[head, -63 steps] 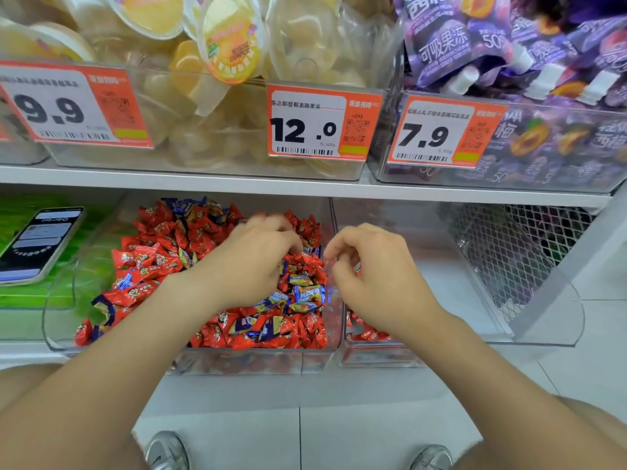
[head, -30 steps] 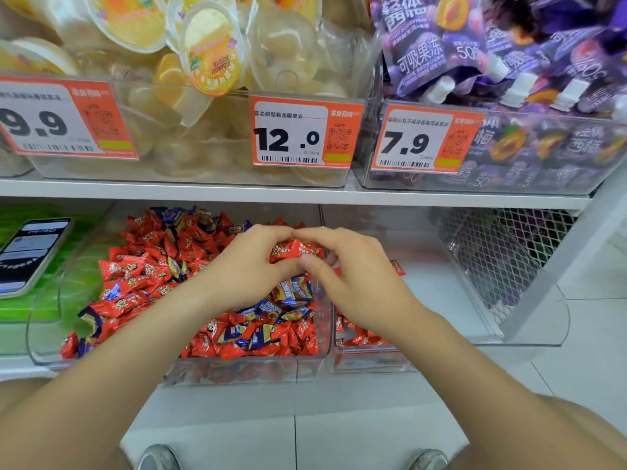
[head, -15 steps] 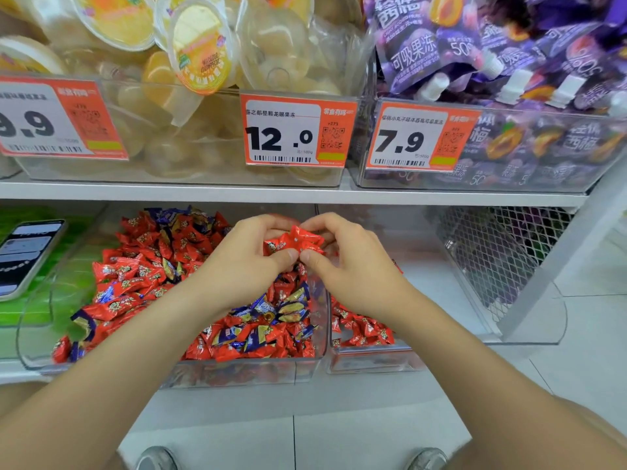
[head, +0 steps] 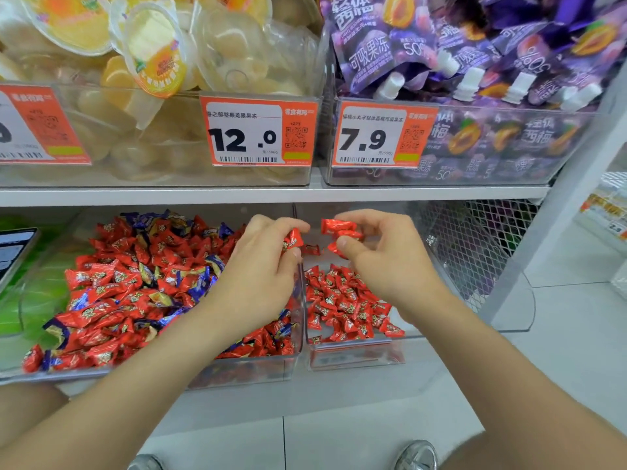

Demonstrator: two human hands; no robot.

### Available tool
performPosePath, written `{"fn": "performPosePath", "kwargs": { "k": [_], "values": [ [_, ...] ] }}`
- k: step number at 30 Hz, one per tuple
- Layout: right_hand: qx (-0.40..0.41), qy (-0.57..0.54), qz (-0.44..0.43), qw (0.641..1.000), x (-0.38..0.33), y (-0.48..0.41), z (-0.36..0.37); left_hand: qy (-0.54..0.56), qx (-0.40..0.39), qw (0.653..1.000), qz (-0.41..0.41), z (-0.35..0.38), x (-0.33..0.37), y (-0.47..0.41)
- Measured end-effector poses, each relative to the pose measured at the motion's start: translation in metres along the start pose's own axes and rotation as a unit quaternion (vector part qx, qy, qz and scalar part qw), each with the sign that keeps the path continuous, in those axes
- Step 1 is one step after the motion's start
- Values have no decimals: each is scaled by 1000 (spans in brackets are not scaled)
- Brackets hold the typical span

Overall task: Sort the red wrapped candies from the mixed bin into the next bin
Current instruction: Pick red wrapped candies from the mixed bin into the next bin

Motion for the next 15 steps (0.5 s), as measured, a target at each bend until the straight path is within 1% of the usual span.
{"fn": "performPosePath", "kwargs": {
  "k": [2, 4, 7, 9, 10, 12, 14, 15],
  "values": [
    [-11, 42, 18, 999, 9, -3, -11, -39, -18, 999, 25, 4, 5, 1],
    [-47, 115, 39, 992, 22, -3, -16, -36, -37, 998, 31, 11, 9, 0],
    [-154, 238, 60, 957, 42, 5, -5, -69, -75, 993, 63, 29, 14, -6],
    [-206, 243, 56, 946, 48, 11, 6, -92, -120, 987, 50, 43, 9, -9],
    [-212, 235, 50, 947, 49, 12, 10, -87, -116, 988, 55, 44, 8, -11],
    [-174, 246, 5, 954, 40, 9, 10, -70, -57, 993, 73, 33, 10, -15],
    [-100, 245, -50, 963, 22, 9, 3, -68, 9, 994, 80, 11, 11, -16],
    [-74, 229, -70, 968, 13, 11, 1, -71, 14, 995, 67, 1, 9, -15]
  ]
}}
Point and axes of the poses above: each hand's wrist, its own y-axis away from the middle knuckle, its own z-axis out of the palm, x = y × z, the point moved 8 cm from there along -y, towards the middle knuckle, and after that the axes turned 13 degrees about y, right-handed, at the moved point
